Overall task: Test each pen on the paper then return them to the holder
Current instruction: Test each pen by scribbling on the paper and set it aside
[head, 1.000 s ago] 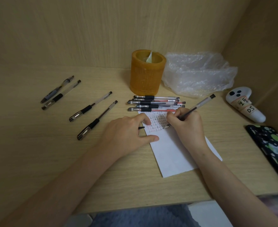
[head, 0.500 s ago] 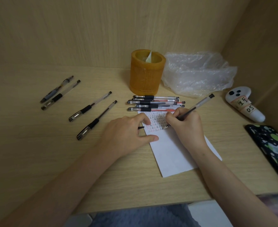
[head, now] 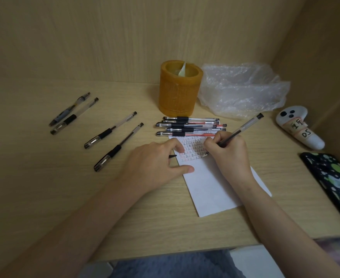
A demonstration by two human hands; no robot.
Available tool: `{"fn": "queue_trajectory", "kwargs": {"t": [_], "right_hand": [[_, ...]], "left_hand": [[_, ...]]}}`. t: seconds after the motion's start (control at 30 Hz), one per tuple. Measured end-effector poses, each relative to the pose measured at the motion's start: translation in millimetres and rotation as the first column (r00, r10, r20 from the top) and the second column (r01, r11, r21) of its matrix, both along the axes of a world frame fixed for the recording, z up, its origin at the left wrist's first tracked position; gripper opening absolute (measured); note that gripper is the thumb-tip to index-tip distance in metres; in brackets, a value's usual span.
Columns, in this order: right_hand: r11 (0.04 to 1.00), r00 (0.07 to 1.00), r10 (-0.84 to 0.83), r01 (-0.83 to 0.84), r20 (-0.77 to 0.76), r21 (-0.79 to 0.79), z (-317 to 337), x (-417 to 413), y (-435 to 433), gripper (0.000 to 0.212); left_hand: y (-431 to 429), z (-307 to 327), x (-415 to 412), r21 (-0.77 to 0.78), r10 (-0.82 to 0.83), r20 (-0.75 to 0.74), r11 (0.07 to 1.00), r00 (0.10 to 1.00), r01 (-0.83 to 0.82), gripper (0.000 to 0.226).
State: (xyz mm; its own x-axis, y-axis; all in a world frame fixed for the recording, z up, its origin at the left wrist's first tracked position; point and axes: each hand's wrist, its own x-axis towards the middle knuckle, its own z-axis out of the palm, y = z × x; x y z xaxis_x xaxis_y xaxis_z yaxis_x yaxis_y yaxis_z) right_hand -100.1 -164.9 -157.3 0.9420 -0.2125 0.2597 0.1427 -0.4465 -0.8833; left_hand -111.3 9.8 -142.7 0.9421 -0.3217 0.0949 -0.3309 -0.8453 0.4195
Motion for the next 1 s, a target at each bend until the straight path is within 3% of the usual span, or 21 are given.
{"fn": "queue_trajectory", "kwargs": {"t": [0.13,0.27,0.4,0.53,0.67,1.0], "right_hand": [[0.999,1.000,-0.009,0.009,-0.010,0.041,0,2,-1,0.025],[0.955,0.999,-0.043,0.043,-0.009,0.294,6,5,-6,0.039],[0.893,1.000,0.014,-0.004,-0.017,0.451,14,2,-3,0.036],[0.769,0.979,0.205,-0.163,0.002,0.618,18,1,-2,0.025],[0.762,0.967,0.253,-0.217,0.029,0.610,21,-3,0,0.036],[0.818,0.958,0.286,-0.241,-0.006,0.522,20,-5,3,0.035]], "left_hand": [[1,-2,1,-0.013,0.001,0.022,1.000,1.000,0.000,0.046],[3,-3,1,-0.069,-0.020,0.038,0.997,0.999,0.022,0.044],[4,-5,3,-0.312,-0.043,0.041,0.948,0.998,0.053,0.031],[4,-9,6,-0.497,-0.144,-0.023,0.860,0.989,0.114,0.041],[2,-11,7,-0.505,-0.196,-0.037,0.850,0.980,0.151,0.053],[-1,-10,5,-0.504,-0.244,-0.024,0.841,0.970,0.199,0.067]]}}
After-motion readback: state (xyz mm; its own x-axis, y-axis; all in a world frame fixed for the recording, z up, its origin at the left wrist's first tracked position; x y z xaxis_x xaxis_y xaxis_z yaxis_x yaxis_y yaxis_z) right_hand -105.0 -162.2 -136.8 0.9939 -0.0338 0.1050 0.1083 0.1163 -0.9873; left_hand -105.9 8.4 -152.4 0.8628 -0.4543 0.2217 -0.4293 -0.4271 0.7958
